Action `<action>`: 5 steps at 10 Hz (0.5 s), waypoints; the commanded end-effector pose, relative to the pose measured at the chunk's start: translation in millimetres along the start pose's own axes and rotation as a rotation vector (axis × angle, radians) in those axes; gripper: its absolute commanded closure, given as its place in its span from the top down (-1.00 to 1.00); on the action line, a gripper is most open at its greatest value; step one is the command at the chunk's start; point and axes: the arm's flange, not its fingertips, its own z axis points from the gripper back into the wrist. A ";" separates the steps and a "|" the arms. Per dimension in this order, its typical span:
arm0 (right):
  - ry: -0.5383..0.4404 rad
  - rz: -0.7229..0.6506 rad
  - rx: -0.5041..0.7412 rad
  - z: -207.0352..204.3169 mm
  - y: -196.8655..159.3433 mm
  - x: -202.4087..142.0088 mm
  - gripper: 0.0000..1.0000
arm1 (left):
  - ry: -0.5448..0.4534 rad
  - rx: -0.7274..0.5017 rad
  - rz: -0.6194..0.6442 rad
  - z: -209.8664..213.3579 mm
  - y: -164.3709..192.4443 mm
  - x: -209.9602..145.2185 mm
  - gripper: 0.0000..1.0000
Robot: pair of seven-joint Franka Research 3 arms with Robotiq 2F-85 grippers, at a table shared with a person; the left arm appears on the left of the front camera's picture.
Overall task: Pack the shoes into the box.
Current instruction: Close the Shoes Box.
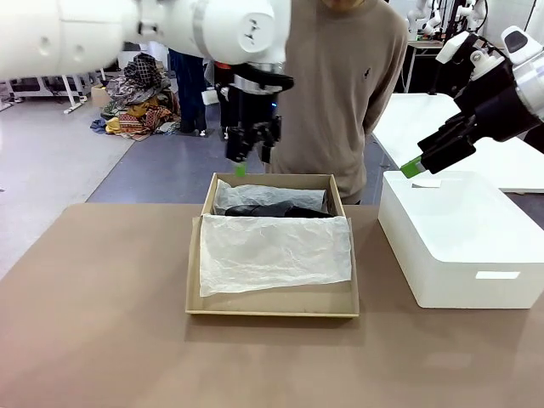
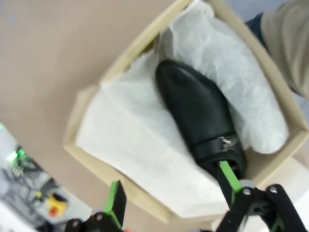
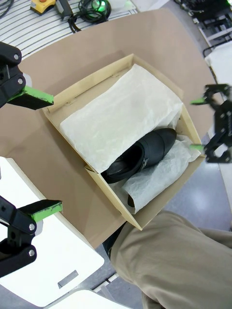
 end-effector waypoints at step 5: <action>-0.007 0.000 0.000 -0.2 -0.1 0.1 1.00 | 0.012 -0.175 -0.492 7.0 78.1 49.2 1.00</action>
